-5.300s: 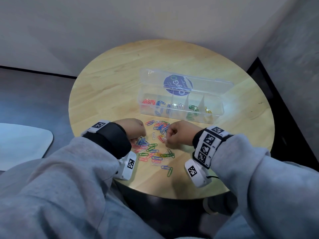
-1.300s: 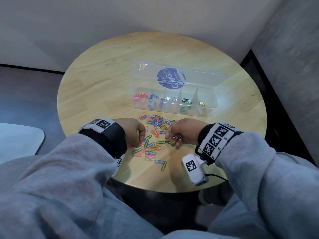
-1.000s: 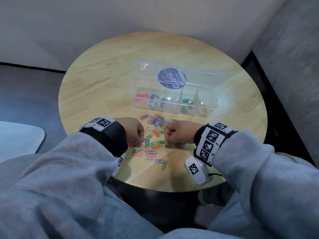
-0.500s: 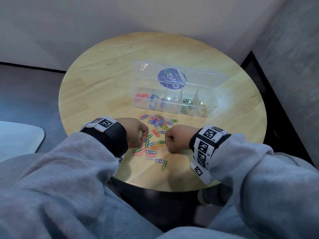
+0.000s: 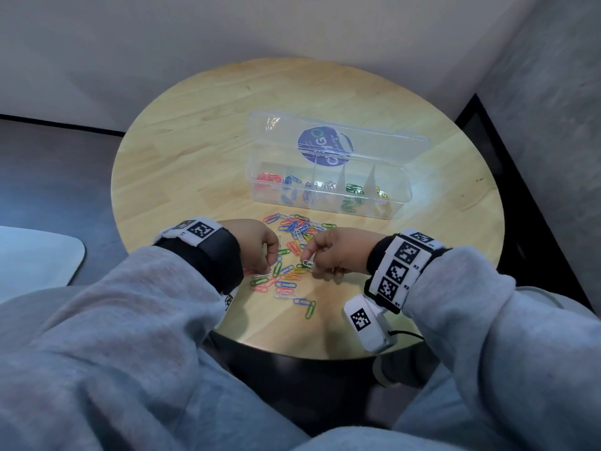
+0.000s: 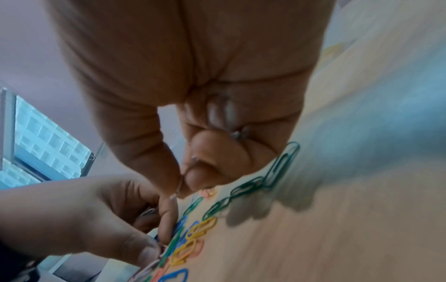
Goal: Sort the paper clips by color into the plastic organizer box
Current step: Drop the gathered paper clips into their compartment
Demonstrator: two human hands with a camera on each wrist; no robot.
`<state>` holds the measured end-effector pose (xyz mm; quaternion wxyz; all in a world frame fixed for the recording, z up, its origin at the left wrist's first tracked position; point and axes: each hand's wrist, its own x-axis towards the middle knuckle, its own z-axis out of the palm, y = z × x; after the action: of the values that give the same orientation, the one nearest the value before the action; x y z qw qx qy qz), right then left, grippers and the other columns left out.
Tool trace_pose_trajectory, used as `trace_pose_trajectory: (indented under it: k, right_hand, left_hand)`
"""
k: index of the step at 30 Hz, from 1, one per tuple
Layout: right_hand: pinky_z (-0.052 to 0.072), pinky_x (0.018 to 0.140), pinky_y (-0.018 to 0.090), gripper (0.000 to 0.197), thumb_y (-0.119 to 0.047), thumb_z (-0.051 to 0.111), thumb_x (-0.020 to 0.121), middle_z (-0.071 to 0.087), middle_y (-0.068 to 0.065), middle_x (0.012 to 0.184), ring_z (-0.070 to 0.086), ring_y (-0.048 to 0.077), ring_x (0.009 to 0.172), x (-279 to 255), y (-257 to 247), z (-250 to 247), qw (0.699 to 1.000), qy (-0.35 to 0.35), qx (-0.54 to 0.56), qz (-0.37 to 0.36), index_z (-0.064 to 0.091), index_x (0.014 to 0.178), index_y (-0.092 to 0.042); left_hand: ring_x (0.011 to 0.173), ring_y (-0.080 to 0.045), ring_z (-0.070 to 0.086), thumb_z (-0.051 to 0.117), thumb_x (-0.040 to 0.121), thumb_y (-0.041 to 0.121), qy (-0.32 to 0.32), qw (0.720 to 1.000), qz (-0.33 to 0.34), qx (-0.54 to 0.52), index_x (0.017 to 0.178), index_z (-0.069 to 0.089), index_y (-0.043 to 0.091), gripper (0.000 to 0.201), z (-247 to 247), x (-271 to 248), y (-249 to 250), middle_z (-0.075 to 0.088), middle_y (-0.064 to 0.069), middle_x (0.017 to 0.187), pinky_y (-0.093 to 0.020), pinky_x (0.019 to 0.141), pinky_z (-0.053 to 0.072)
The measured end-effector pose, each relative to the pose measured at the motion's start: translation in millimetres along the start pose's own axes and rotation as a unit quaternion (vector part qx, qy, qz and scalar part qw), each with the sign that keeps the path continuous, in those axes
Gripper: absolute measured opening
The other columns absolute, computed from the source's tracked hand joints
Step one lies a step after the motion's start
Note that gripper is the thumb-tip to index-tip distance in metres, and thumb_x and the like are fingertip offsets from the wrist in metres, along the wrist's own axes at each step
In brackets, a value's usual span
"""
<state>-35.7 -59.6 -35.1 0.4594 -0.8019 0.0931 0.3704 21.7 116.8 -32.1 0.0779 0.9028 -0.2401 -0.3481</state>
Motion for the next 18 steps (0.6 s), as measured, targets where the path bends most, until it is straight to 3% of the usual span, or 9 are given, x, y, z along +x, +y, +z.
trace_pose_trajectory:
  k: [3,7,9,12,14,18]
  right_hand:
    - [0.037,0.044,0.023,0.031,0.009,0.042,0.084,0.048,0.009,0.063,0.043,0.018,0.052,3,-1,4,0.998,-0.032,0.040,0.025,0.062,0.077,-0.014]
    - [0.031,0.046,0.023,0.030,0.010,0.033,0.082,0.047,0.010,0.068,0.041,0.019,0.052,4,-2,6,0.994,-0.023,0.092,0.049,0.050,0.068,-0.010]
    - [0.029,0.047,0.024,0.028,0.008,0.032,0.083,0.046,0.010,0.067,0.041,0.020,0.052,3,-3,7,0.994,-0.022,0.095,0.056,0.048,0.069,-0.009]
    - [0.031,0.047,0.025,0.026,0.004,0.032,0.084,0.046,0.011,0.067,0.041,0.020,0.052,1,-8,11,0.996,-0.034,0.066,0.058,0.050,0.070,-0.006]
    - [0.032,0.048,0.027,0.027,0.004,0.033,0.086,0.048,0.011,0.066,0.041,0.019,0.052,0,-11,14,0.997,-0.047,0.035,0.058,0.052,0.069,-0.005]
    - [0.037,0.050,0.024,0.018,-0.003,0.048,0.080,0.056,0.008,0.069,0.046,0.016,0.052,-4,-13,21,0.995,-0.062,-0.074,0.002,0.059,0.071,-0.013]
  left_hand:
    - [0.047,-0.004,0.047,0.068,0.076,0.017,-0.003,1.000,-0.003,0.004,0.063,0.056,0.023,0.018,0,0,1,0.049,0.016,0.031,-0.018,0.052,0.035]
    - [0.033,0.002,0.043,0.062,0.075,0.015,-0.019,1.000,-0.001,-0.015,0.068,0.059,0.021,0.010,3,-2,0,0.051,0.015,0.033,-0.018,0.055,0.039]
    - [0.035,0.000,0.043,0.062,0.073,0.017,-0.024,0.999,-0.002,-0.033,0.068,0.058,0.021,0.007,3,-3,-4,0.053,0.012,0.036,-0.019,0.057,0.039]
    - [0.046,-0.014,0.046,0.058,0.071,0.010,-0.044,0.989,0.010,-0.140,0.063,0.054,0.014,0.010,-4,-5,-9,0.053,0.001,0.049,-0.020,0.055,0.039]
    - [0.050,-0.016,0.047,0.057,0.079,0.001,-0.047,0.977,0.011,-0.207,0.061,0.049,0.013,0.023,-11,-7,-11,0.053,-0.004,0.055,-0.021,0.054,0.039]
    - [0.042,-0.012,0.042,0.042,0.085,-0.008,-0.028,0.958,-0.014,-0.284,0.060,0.037,0.012,0.032,-17,-9,-15,0.051,0.002,0.042,-0.015,0.039,0.030]
